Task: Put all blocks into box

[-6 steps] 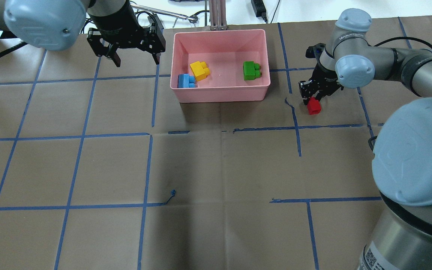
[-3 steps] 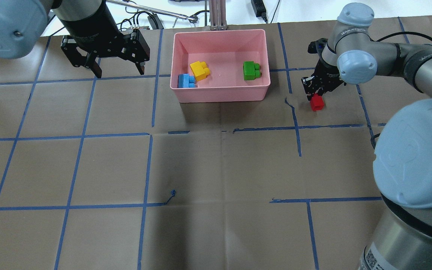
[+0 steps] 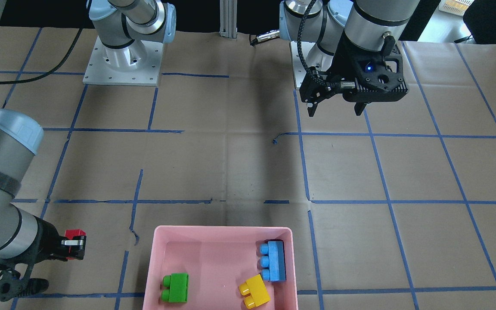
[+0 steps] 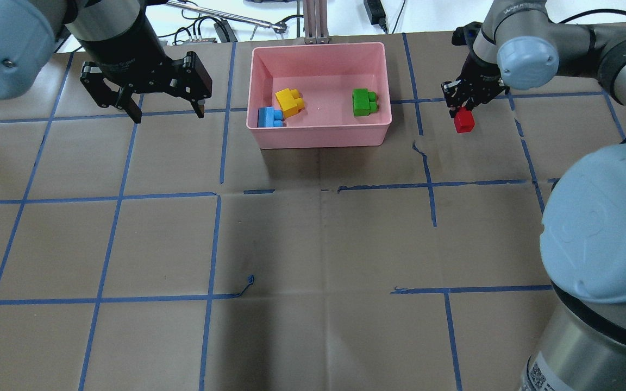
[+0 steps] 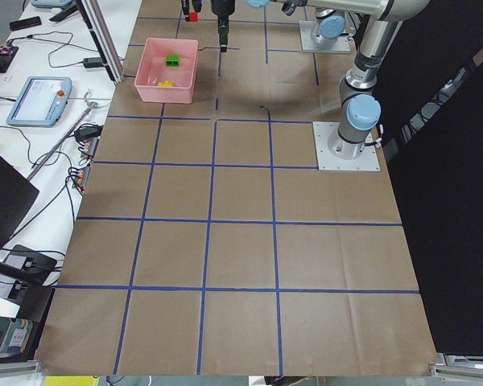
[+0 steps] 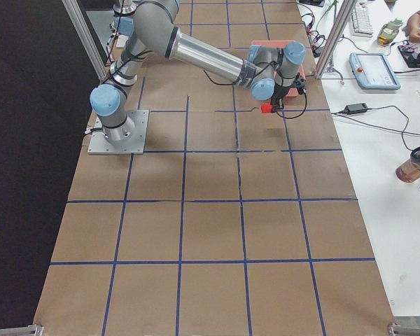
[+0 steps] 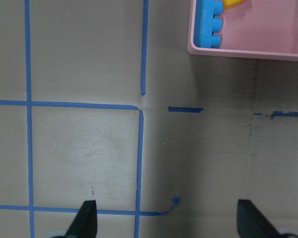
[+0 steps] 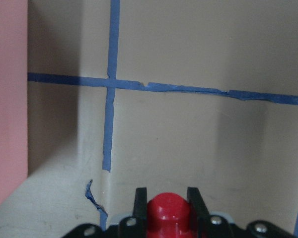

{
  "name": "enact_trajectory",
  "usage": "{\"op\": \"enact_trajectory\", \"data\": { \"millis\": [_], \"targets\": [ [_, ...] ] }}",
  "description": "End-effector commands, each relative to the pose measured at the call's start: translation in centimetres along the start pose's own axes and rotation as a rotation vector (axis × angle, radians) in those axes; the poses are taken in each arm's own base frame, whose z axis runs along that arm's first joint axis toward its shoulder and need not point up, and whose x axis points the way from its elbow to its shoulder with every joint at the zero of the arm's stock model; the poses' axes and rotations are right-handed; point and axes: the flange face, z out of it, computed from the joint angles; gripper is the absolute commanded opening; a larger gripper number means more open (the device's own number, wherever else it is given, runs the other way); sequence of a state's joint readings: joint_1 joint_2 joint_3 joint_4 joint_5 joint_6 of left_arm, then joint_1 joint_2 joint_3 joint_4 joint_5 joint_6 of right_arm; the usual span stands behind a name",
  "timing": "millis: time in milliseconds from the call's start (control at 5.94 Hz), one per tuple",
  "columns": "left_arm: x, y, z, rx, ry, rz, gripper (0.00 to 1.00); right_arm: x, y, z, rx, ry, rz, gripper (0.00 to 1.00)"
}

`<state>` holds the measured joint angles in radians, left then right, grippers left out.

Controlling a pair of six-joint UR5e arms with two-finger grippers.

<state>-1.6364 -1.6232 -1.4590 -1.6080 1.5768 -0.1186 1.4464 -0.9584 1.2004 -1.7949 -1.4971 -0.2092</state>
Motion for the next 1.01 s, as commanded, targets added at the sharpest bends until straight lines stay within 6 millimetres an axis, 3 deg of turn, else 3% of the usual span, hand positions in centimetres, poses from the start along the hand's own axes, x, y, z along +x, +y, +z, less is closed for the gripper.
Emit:
{"op": "enact_trajectory", "data": {
  "millis": [0,336,673,841],
  "targets": [
    [-0.1,0.2,-0.2,0.002,0.002,-0.004,1.0,-4.1,-1.7,-3.2,0.028,-0.028,0.041,0.09],
    [-0.1,0.3,-0.3,0.004,-0.001,-0.004,1.0,-11.4,-2.7,-4.6,0.075,-0.031,0.099,0.09],
    [-0.1,0.3,-0.2,-0.001,0.004,-0.004,1.0,-17.9,-4.9,-3.9,0.111,-0.043,0.147,0.09],
    [-0.2,0.7,-0.6,-0.001,0.004,-0.002,1.0,-20.7,-5.2,-2.7,0.116,-0.048,0.162,0.09]
  ]
}}
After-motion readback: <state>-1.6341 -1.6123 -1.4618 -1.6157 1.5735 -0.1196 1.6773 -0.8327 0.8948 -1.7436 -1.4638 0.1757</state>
